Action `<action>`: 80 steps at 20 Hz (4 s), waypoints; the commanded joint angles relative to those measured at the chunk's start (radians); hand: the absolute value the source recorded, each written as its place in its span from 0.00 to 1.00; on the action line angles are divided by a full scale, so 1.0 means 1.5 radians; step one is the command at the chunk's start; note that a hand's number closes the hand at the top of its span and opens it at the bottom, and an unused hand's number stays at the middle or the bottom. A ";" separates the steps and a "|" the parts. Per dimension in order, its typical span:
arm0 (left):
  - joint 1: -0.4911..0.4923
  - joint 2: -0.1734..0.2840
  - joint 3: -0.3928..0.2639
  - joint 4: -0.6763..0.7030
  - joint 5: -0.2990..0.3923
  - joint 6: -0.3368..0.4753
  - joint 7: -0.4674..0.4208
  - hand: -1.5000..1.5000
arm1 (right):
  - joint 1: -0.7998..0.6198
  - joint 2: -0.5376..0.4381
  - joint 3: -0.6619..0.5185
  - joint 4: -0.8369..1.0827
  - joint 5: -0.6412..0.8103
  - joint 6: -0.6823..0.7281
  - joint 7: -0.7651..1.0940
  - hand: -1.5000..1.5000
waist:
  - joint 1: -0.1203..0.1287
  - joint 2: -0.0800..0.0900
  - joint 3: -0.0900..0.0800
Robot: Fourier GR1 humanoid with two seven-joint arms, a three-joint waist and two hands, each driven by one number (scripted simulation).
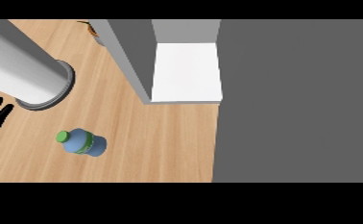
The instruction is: Pick up the bottled water, place it into the cabinet and close the cabinet
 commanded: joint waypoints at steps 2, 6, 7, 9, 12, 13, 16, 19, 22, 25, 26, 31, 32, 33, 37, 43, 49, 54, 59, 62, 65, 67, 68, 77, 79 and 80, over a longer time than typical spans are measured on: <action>-0.027 -0.013 -0.015 0.133 -0.060 -0.032 -0.055 0.00 | 0.090 -0.012 0.062 -0.112 0.035 0.003 -0.007 0.00 | -0.011 -0.001 -0.001; -0.039 -0.021 -0.038 0.206 -0.086 -0.055 -0.073 0.00 | 0.128 -0.035 0.067 -0.118 0.036 0.013 -0.041 0.00 | -0.011 -0.001 0.000; -0.034 -0.028 -0.043 0.265 -0.101 -0.082 -0.110 0.00 | 0.109 -0.024 0.072 -0.087 0.050 0.002 -0.047 0.00 | -0.010 0.001 -0.001; -0.073 -0.028 -0.038 0.327 -0.105 -0.080 -0.129 0.00 | 0.137 -0.046 0.055 -0.131 0.031 0.007 -0.042 0.00 | -0.014 0.001 -0.001; -0.094 -0.027 -0.033 0.402 -0.120 -0.090 -0.159 0.00 | 0.156 -0.050 0.073 -0.132 0.043 0.001 -0.064 0.00 | -0.011 0.001 -0.001; -0.088 -0.047 -0.045 0.436 -0.161 -0.088 -0.210 0.00 | 0.140 -0.053 0.083 -0.134 0.052 0.000 -0.053 0.00 | -0.011 0.003 -0.002; -0.125 -0.017 -0.027 0.515 -0.172 -0.102 -0.240 0.00 | 0.201 -0.076 0.084 -0.149 0.046 0.010 -0.095 0.00 | -0.020 0.001 -0.002; -0.138 -0.019 -0.037 0.588 -0.199 -0.127 -0.309 0.00 | 0.218 -0.074 0.107 -0.120 0.065 -0.001 -0.135 0.00 | -0.014 0.000 -0.001; -0.188 -0.045 -0.059 0.675 -0.253 -0.101 -0.372 0.00 | 0.216 -0.081 0.126 -0.122 0.081 -0.007 -0.129 0.00 | -0.019 0.002 -0.003; -0.205 -0.033 -0.063 0.739 -0.263 -0.140 -0.429 0.00 | 0.228 -0.095 0.106 -0.103 0.074 -0.007 -0.162 0.00 | -0.014 0.002 -0.002; -0.193 -0.032 -0.066 0.768 -0.285 -0.139 -0.473 0.00 | 0.217 -0.103 0.077 -0.098 0.059 -0.006 -0.168 0.00 | -0.013 0.003 -0.002; -0.265 -0.042 -0.078 0.878 -0.328 -0.109 -0.545 0.00 | 0.258 -0.110 0.139 -0.126 0.102 -0.019 -0.193 0.00 | -0.027 0.002 -0.004; -0.262 -0.040 -0.082 0.890 -0.327 -0.134 -0.568 0.00 | 0.253 -0.116 0.134 -0.119 0.092 -0.024 -0.180 0.00 | -0.015 0.003 -0.002; -0.253 -0.036 -0.072 0.912 -0.304 -0.174 -0.568 1.00 | 0.264 -0.125 0.110 -0.106 0.070 -0.020 -0.201 0.00 | -0.015 0.002 -0.002; -0.303 -0.021 -0.072 0.974 -0.338 -0.126 -0.631 1.00 | 0.280 -0.143 0.125 -0.104 0.078 -0.022 -0.222 0.00 | -0.022 0.004 -0.003; -0.303 -0.047 -0.121 1.007 -0.423 0.002 -0.760 1.00 | 0.257 -0.144 0.113 -0.080 0.065 -0.036 -0.237 0.00 | -0.014 0.006 -0.003; -0.307 -0.020 -0.124 1.000 -0.427 0.008 -0.831 1.00 | 0.317 -0.168 0.153 -0.109 0.104 -0.054 -0.259 0.00 | -0.011 0.002 -0.002; -0.303 -0.175 -0.148 0.952 -0.443 0.187 -0.804 1.00 | 0.296 -0.169 0.147 -0.089 0.090 -0.066 -0.270 0.00 | -0.002 0.000 -0.001; -0.329 -0.195 -0.175 0.911 -0.415 0.178 -0.751 1.00 | 0.272 -0.178 0.102 -0.067 0.042 -0.080 -0.263 0.00 | 0.002 0.001 0.000; -0.343 -0.196 -0.199 0.905 -0.393 0.164 -0.728 1.00 | 0.308 -0.215 0.116 -0.114 0.050 -0.063 -0.264 0.00 | -0.002 0.000 0.000; -0.353 -0.197 -0.310 0.881 -0.301 0.229 -0.712 1.00 | 0.290 -0.207 0.077 -0.081 0.009 -0.067 -0.286 0.00 | -0.007 0.000 0.000; -0.327 -0.197 -0.334 0.816 -0.289 0.235 -0.659 1.00 | 0.283 -0.186 0.155 -0.112 0.078 -0.095 -0.237 0.00 | 0.003 -0.001 0.000; -0.363 -0.197 -0.349 0.810 -0.251 0.250 -0.628 1.00 | 0.308 -0.193 0.156 -0.108 0.079 -0.091 -0.266 0.00 | -0.008 -0.003 -0.001; -0.431 -0.198 -0.501 0.710 -0.154 0.418 -0.465 1.00 | 0.351 -0.223 0.098 -0.073 0.036 -0.071 -0.351 0.00 | -0.012 -0.001 0.000; -0.475 -0.198 -0.519 0.701 -0.104 0.464 -0.428 1.00 | 0.323 -0.214 0.084 -0.043 0.016 -0.072 -0.346 0.00 | -0.011 0.001 0.000; -0.516 -0.198 -0.523 0.694 -0.090 0.478 -0.385 1.00 | 0.307 -0.209 0.102 -0.088 0.032 -0.087 -0.299 0.00 | -0.010 0.003 0.000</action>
